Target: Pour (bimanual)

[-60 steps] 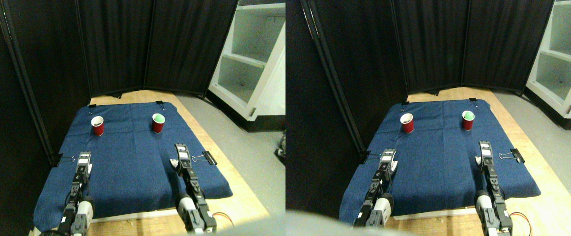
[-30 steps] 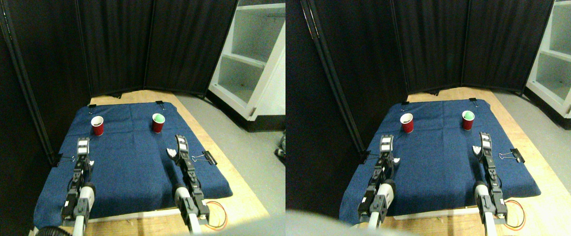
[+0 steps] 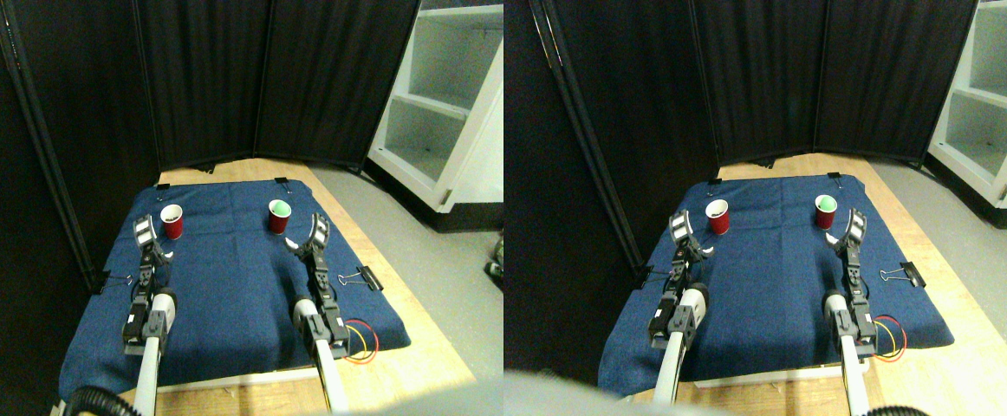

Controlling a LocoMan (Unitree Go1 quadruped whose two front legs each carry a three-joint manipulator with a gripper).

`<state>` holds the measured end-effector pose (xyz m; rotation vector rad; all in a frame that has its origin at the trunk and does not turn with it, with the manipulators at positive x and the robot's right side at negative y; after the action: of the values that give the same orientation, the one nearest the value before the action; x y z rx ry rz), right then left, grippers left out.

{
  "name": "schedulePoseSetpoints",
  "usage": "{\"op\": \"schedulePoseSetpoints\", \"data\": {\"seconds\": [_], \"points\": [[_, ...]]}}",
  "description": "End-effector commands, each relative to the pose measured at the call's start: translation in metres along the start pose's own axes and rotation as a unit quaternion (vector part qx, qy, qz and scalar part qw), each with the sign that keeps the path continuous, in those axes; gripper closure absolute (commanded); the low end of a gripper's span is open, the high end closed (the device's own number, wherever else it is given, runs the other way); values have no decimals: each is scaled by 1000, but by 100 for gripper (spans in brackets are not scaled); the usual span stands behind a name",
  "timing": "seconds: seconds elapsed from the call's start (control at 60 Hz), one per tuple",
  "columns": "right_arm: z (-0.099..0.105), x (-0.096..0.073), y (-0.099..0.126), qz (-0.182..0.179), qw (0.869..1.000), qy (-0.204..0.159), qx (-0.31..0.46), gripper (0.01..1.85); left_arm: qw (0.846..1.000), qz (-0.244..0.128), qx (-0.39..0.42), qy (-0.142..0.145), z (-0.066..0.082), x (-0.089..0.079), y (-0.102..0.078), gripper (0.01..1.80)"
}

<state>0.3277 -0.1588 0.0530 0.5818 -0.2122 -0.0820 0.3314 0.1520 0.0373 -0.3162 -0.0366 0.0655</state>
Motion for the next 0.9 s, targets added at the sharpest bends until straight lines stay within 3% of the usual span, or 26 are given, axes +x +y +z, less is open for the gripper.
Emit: {"op": "schedulePoseSetpoints", "data": {"seconds": [0.017, 0.233, 0.35, 0.55, 0.767, 0.9], "points": [[-4, 9, 1, -17, 999, 1, 34, 105, 999, 1, -28, -26, 4, 8, -7, 81], [-10, 20, -3, -31, 996, -3, 85, 101, 993, 28, -104, -40, 1, 21, -12, 81], [-13, 24, -4, -37, 993, -9, 109, 98, 981, 52, -181, -48, -6, 32, -13, 78], [-19, 29, -6, -62, 987, -15, 149, 97, 966, 83, -234, -76, -17, 45, -12, 82], [-34, 47, -17, -77, 956, -16, 284, 86, 940, 106, -306, -103, -29, 58, -9, 74], [-40, 54, -21, -68, 946, -3, 318, 82, 923, 119, -348, -110, -35, 63, -7, 69]]}}
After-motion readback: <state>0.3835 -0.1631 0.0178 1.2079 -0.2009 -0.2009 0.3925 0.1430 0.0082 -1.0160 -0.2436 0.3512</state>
